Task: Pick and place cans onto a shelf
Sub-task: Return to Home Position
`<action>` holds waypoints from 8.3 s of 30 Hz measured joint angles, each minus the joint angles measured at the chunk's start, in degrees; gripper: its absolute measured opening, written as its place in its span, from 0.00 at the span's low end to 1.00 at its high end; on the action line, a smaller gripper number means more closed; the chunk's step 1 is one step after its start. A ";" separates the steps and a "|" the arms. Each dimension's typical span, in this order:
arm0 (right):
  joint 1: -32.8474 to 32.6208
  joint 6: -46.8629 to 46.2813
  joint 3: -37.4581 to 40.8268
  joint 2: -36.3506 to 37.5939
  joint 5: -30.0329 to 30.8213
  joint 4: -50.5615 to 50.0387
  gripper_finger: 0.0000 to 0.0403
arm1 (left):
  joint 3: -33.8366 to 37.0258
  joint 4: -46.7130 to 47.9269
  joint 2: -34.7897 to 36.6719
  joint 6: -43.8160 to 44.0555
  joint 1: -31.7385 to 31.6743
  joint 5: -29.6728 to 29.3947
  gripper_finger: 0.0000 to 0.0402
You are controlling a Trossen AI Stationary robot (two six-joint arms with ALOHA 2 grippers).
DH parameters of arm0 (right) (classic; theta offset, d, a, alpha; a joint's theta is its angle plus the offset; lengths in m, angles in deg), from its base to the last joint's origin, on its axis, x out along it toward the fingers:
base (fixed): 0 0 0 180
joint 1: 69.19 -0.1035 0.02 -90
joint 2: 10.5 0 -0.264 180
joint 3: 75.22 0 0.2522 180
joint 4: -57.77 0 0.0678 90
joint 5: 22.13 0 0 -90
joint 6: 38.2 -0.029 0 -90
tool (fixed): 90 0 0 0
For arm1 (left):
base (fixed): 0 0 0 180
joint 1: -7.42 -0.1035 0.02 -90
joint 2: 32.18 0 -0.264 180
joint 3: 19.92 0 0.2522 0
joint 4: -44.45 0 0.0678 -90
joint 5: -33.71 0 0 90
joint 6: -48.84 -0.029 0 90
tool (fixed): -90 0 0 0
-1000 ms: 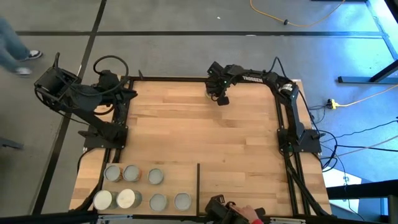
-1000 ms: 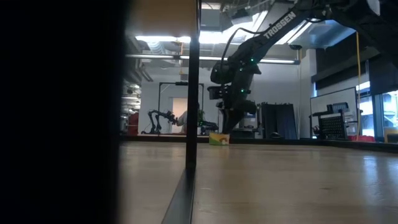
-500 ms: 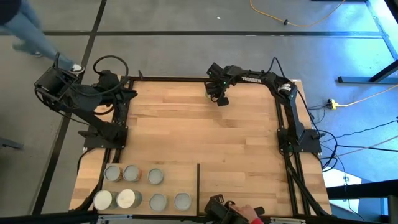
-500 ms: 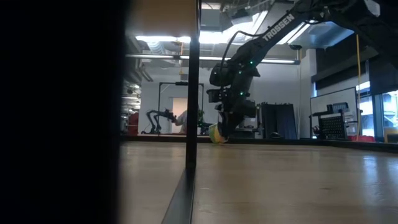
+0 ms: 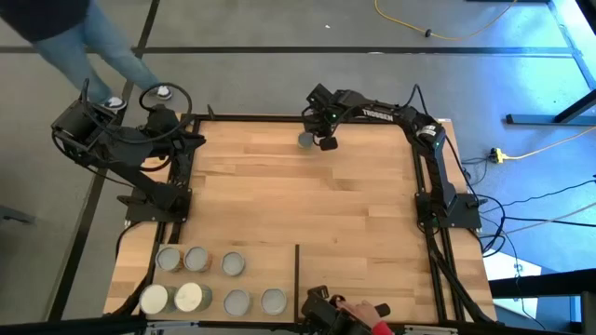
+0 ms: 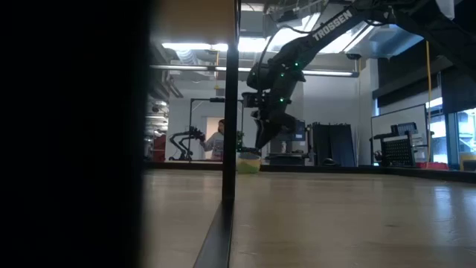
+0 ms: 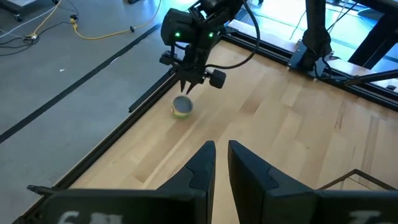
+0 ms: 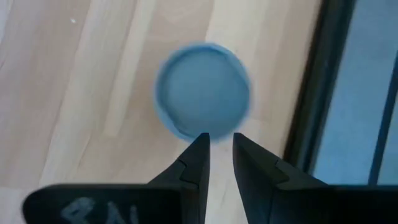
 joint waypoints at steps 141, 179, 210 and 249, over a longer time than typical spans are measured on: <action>0.07 -43.65 -8.05 -9.97 -13.04 2.83 0.18 | 0.00 0.02 -0.02 2.75 0.00 -3.02 0.09; 0.07 -48.98 -8.05 -10.01 -11.61 1.76 0.18 | 0.00 0.02 -0.02 2.78 0.00 -3.00 0.09; -0.50 -50.19 -8.05 -10.03 -11.54 0.78 0.18 | 0.00 0.02 -0.02 2.78 -0.01 -3.02 0.09; -0.61 -41.04 -10.48 -10.03 -8.32 -5.43 0.00 | 0.00 0.00 -0.02 2.78 0.00 -3.04 0.09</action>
